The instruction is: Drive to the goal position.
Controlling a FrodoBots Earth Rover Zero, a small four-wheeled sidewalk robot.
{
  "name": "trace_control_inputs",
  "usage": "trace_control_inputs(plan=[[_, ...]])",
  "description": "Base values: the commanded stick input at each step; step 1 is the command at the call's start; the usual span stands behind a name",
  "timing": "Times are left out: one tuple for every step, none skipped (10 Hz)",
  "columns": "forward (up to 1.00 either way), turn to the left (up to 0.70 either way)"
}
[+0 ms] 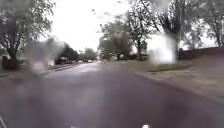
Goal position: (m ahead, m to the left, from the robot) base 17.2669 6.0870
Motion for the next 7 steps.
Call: trace_control_inputs(plan=[[0.7, -0.09], [0.7, 0.0], [0.7, 0.0], [0.7, 0.0], [0.7, 0.0], [0.7, 0.0], [0.7, 0.0]])
